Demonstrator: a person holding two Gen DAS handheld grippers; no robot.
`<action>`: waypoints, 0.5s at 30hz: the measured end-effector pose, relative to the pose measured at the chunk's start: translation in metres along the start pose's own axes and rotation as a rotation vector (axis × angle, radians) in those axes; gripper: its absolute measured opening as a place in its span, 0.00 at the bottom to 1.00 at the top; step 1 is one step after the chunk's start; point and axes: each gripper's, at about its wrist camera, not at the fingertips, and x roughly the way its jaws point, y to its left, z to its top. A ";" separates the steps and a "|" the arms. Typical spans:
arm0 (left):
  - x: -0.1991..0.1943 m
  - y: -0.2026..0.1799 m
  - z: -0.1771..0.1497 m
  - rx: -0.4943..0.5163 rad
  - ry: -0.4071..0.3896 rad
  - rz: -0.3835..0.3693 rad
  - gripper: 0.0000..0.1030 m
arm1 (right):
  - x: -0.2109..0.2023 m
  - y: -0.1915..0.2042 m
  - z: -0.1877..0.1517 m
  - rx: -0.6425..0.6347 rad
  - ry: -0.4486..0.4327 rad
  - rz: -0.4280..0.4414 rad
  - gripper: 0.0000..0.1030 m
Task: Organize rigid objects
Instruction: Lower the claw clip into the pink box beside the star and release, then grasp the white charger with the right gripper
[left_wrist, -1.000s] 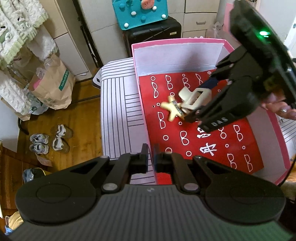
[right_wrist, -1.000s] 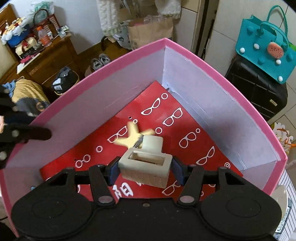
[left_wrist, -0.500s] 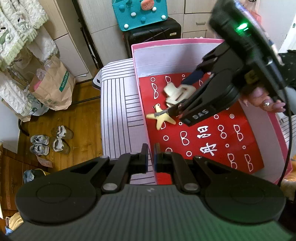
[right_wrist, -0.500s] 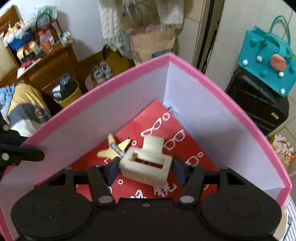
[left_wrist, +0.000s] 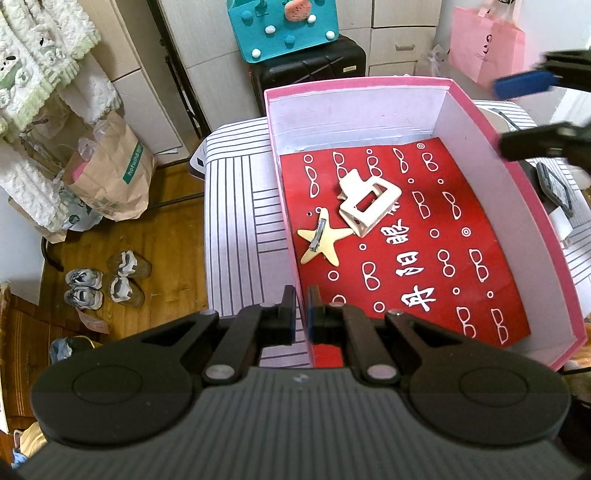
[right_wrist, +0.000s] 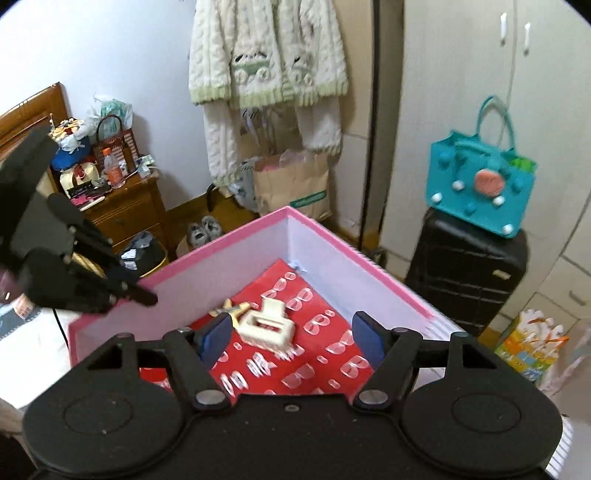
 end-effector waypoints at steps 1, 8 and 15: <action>0.000 0.000 0.000 -0.002 -0.001 0.004 0.04 | -0.010 -0.003 -0.007 -0.003 -0.011 -0.017 0.74; -0.001 -0.006 -0.001 0.003 -0.002 0.037 0.04 | -0.042 -0.024 -0.058 0.049 -0.016 -0.077 0.74; -0.001 -0.003 -0.001 -0.035 0.000 0.032 0.03 | -0.057 -0.041 -0.128 0.095 0.021 -0.138 0.74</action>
